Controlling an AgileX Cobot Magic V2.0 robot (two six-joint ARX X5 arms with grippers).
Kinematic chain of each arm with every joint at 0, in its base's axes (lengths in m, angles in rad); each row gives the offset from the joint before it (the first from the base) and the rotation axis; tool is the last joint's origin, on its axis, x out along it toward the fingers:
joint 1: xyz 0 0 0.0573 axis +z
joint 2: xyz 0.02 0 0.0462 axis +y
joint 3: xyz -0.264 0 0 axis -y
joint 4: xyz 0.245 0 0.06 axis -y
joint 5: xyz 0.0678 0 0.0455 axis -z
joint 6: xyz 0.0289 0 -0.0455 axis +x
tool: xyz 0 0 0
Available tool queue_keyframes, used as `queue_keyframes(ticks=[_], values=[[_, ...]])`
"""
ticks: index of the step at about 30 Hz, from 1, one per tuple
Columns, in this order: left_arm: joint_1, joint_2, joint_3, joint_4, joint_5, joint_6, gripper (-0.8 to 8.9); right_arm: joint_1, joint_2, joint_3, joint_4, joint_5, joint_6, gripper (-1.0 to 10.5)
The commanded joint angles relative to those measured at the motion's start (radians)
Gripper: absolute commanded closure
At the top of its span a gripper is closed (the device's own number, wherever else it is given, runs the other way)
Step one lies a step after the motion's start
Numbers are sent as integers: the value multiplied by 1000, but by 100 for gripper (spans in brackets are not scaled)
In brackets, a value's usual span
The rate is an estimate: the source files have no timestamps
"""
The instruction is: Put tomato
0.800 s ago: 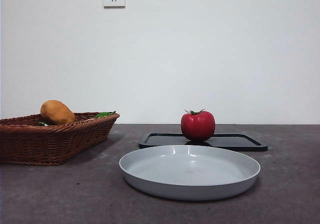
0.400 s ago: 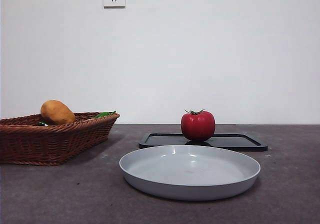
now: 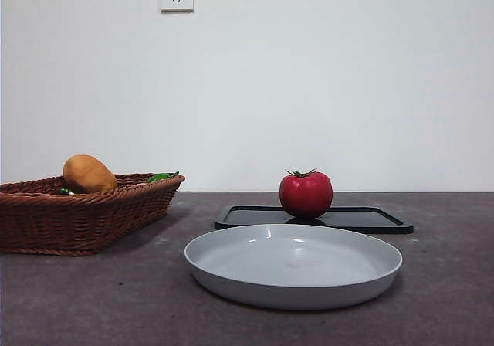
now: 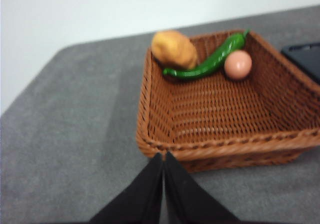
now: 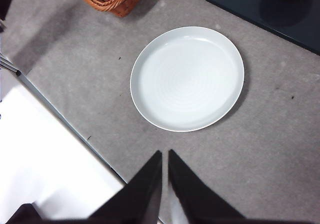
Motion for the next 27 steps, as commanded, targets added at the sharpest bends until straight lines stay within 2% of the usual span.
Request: queue_keyframes(ticks=[1,27], values=[[1,-2,-13,9,-4,-6,806,5,8,9,9,-1,6,937],[1,-2,-29,11,-4,-10,806,5,8,9,9,-1,6,937]])
